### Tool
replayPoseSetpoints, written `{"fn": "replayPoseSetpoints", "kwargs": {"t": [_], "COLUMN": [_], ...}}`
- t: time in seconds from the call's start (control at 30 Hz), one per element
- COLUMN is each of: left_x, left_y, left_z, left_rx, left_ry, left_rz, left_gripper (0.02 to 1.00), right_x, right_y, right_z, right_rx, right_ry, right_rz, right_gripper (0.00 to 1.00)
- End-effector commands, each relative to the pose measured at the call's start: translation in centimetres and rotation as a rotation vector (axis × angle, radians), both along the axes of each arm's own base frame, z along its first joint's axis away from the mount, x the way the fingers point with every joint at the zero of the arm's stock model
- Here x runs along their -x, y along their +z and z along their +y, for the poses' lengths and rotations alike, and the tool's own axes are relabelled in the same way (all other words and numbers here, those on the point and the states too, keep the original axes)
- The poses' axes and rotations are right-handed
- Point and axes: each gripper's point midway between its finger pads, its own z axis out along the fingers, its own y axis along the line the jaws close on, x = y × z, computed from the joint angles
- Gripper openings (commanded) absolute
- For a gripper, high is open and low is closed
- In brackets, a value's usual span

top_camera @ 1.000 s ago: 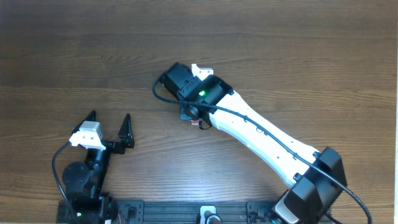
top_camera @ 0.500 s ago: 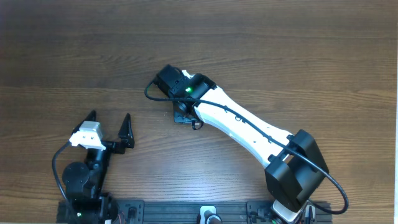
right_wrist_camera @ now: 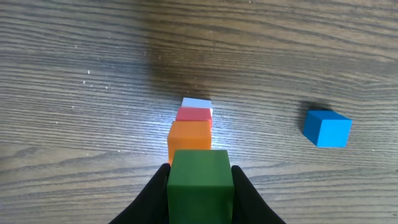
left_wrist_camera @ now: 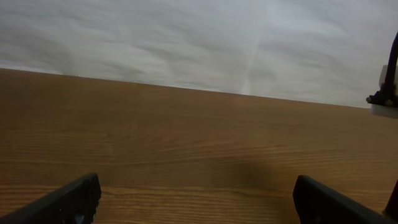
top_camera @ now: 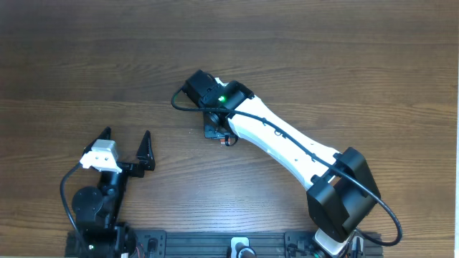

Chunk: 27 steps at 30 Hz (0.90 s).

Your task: Stack Cubes

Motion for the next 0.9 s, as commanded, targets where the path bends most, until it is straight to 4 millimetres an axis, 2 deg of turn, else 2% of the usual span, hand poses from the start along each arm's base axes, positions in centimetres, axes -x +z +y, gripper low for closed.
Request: {"fn": "replayPoseSetpoints", "kwargs": {"t": [0.03, 0.9], "left_x": [0.0, 0.0], "left_y": [-0.1, -0.1], "left_z": [-0.3, -0.3], "left_rx": [-0.014, -0.014], "left_ry": [-0.018, -0.018], "left_rz": [-0.001, -0.001], "left_gripper": [1.000, 1.000], "right_x": [-0.3, -0.5], "right_y": [-0.7, -1.8], "right_z": [0.8, 0.5], "right_rx": [-0.020, -0.008], "right_ry": [0.018, 0.011], "right_rz": [0.018, 0.030], "right_gripper": [0.009, 0.016]}}
